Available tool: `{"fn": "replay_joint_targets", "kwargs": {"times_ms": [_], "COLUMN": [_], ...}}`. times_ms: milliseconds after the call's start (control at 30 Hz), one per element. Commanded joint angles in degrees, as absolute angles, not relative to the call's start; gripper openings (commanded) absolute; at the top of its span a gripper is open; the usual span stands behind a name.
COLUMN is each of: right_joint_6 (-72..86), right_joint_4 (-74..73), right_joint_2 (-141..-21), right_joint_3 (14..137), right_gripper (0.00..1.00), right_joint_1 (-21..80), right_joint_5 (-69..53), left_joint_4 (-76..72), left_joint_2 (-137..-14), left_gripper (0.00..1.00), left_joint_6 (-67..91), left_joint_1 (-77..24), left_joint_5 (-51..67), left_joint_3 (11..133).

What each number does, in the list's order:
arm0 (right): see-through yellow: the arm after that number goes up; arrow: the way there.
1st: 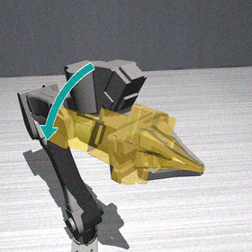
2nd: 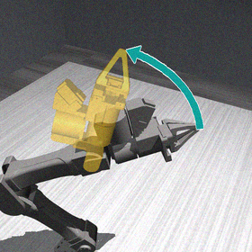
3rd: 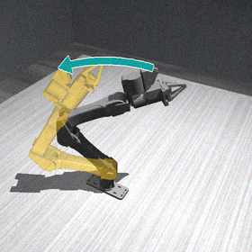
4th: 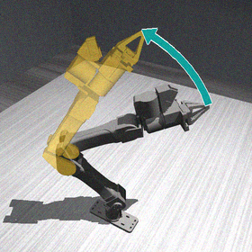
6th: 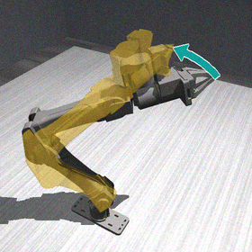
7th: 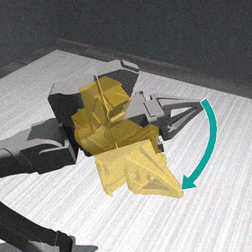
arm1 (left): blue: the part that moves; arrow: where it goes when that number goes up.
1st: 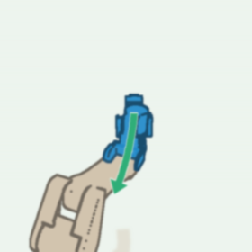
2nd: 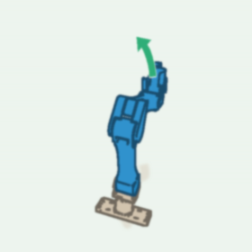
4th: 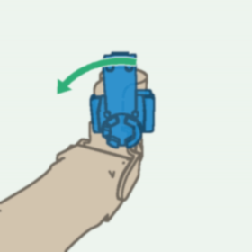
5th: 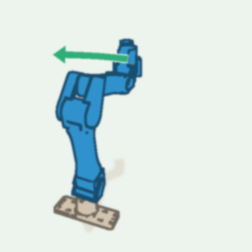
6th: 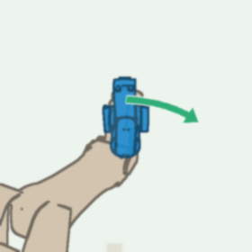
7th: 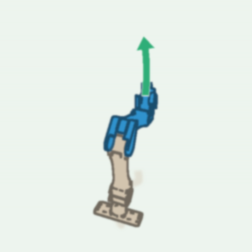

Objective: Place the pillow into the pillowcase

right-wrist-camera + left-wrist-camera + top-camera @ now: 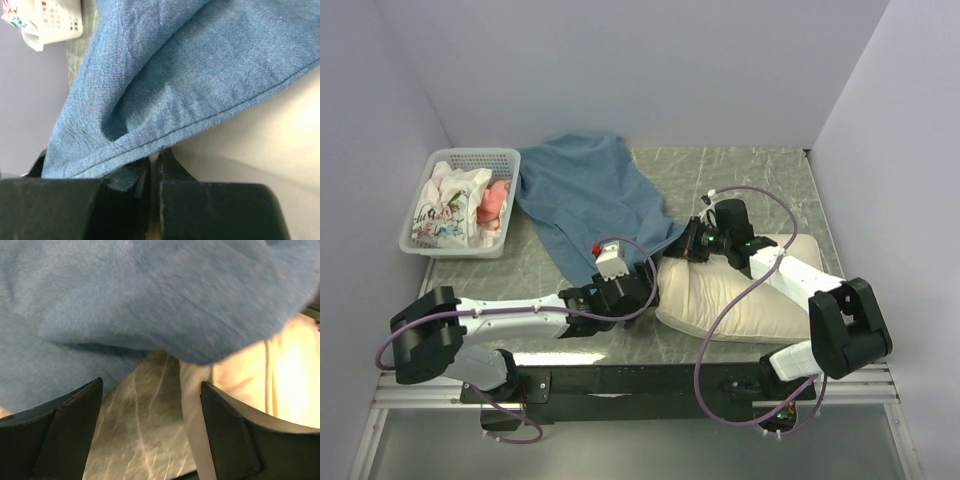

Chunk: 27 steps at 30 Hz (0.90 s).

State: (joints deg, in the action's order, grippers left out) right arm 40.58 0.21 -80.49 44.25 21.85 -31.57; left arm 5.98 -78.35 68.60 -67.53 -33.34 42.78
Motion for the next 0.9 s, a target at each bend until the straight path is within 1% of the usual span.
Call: {"fn": "replay_joint_targets", "kwargs": {"times_ms": [0, 100, 167, 267, 333, 467, 567, 600, 667, 700, 767, 800, 867], "right_joint_6": [42.45, 42.80, 42.02, 41.49, 41.31, 41.83, 41.49, 41.48, 41.31, 41.05, 40.87, 40.87, 41.39], "right_joint_4": [4.04, 4.04, 2.91, 2.03, 1.85, 2.72, 2.64, 2.64, 2.37, 2.20, 1.67, 1.76, 2.28], "right_joint_2": [-75.59, -74.71, -74.44, -74.09, -74.27, -74.79, -75.15, -75.23, -75.32, -75.41, -75.67, -76.02, -76.64], "right_joint_3": [45.53, 45.35, 45.61, 45.62, 45.62, 45.09, 45.00, 44.91, 44.74, 44.74, 45.09, 45.17, 45.61], "right_gripper": [0.00, 0.00, 0.00, 0.00, 0.00, 0.00, 0.00, 0.00, 0.00, 0.00, 0.00, 0.00, 0.00], "right_joint_1": [21.01, 19.87, 19.69, 19.60, 19.60, 19.60, 19.51, 19.60, 19.60, 19.51, 19.42, 19.42, 19.42], "right_joint_5": [-38.14, -40.16, -40.25, -40.25, -40.08, -40.87, -40.87, -40.78, -40.34, -40.08, -39.11, -38.68, -37.88], "left_joint_4": [0.71, -2.81, -3.08, -0.54, 1.83, 7.81, 9.14, 9.75, 9.76, 9.76, 11.24, 12.21, 15.98], "left_joint_2": [-82.96, -85.25, -87.53, -90.43, -91.84, -93.43, -93.25, -93.08, -92.03, -91.59, -90.18, -89.74, -88.51], "left_gripper": [0.82, 0.81, 0.82, 0.86, 0.86, 0.78, 0.71, 0.59, 0.46, 0.29, 0.16, 0.06, 0.01], "left_joint_6": [70.31, 69.35, 67.77, 66.62, 67.06, 69.25, 66.99, 66.36, 63.92, 62.85, 59.18, 57.76, 53.47], "left_joint_1": [-67.15, -65.84, -64.87, -64.07, -63.37, -61.44, -59.43, -58.98, -57.75, -57.48, -57.22, -57.22, -57.30], "left_joint_5": [-35.59, -34.37, -33.93, -35.41, -36.82, -40.60, -41.66, -41.83, -41.75, -41.05, -40.26, -39.56, -36.93], "left_joint_3": [47.01, 47.90, 49.30, 52.81, 54.75, 57.13, 57.74, 57.92, 57.92, 58.09, 59.14, 59.59, 60.99]}}
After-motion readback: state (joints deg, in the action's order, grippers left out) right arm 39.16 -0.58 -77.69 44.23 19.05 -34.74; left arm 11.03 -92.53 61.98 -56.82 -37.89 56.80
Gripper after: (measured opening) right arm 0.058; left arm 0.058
